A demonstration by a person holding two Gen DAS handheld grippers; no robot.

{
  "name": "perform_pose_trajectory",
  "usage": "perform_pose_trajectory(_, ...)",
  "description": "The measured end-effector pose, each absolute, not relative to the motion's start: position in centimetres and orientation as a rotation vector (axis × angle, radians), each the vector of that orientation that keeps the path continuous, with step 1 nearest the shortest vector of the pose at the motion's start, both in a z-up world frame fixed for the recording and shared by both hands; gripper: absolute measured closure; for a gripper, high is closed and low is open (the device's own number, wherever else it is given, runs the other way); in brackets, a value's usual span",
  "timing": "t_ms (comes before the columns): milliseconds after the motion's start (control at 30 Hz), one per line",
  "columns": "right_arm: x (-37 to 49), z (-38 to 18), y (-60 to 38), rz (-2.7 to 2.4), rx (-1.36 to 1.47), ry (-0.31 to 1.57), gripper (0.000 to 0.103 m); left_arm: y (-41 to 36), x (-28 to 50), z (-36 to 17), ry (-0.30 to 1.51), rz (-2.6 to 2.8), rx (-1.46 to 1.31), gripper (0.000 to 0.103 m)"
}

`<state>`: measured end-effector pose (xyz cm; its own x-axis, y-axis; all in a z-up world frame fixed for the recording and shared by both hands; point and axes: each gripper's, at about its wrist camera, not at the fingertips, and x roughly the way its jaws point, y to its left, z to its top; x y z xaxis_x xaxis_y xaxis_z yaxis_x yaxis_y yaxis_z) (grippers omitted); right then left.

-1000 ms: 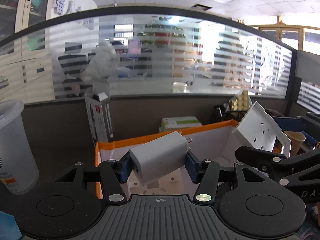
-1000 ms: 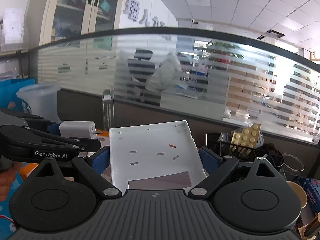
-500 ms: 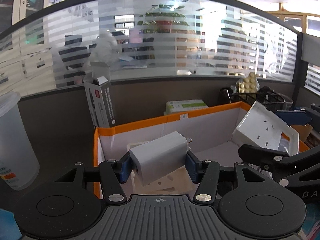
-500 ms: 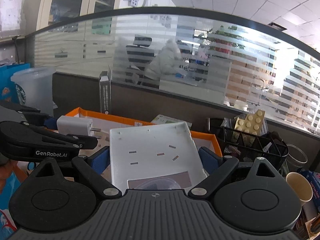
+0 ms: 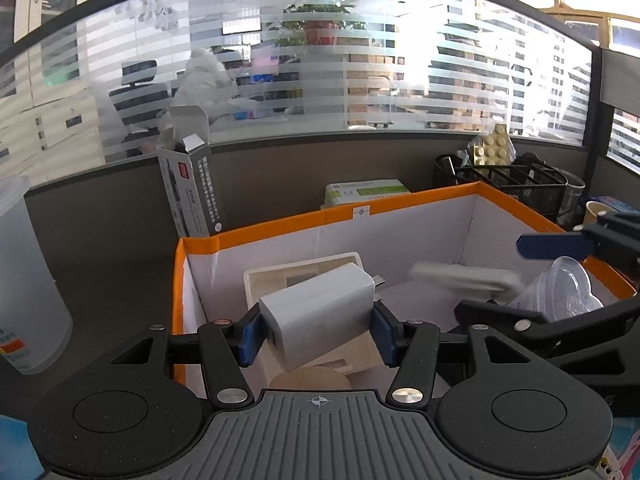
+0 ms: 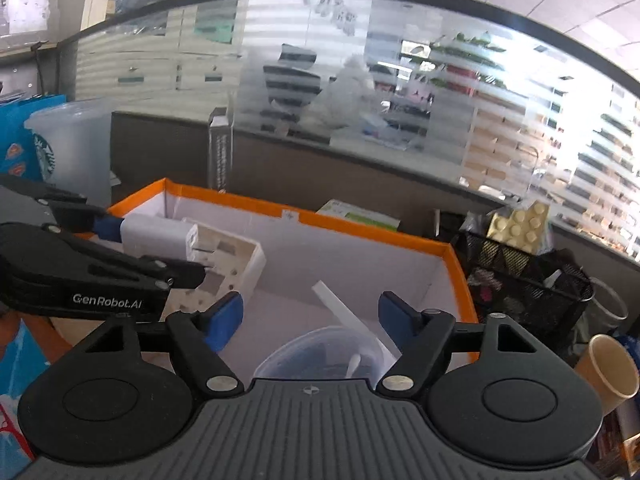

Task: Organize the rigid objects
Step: 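Lower the white plate into the orange box and open the right gripper, then lower the white cube into the orange box and open the left gripper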

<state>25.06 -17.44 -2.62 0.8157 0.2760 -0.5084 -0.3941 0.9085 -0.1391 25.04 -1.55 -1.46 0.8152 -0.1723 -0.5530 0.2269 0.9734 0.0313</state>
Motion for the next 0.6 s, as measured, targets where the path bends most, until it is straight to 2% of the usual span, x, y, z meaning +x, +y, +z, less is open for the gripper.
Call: perform_pose_trajectory(600, 25.35, -3.16, -17.15, 0.371, -0.251, 0.522, 0.034, -1.66, 25.43, -1.76, 0.607, -0.183, 0.108, 0.049)
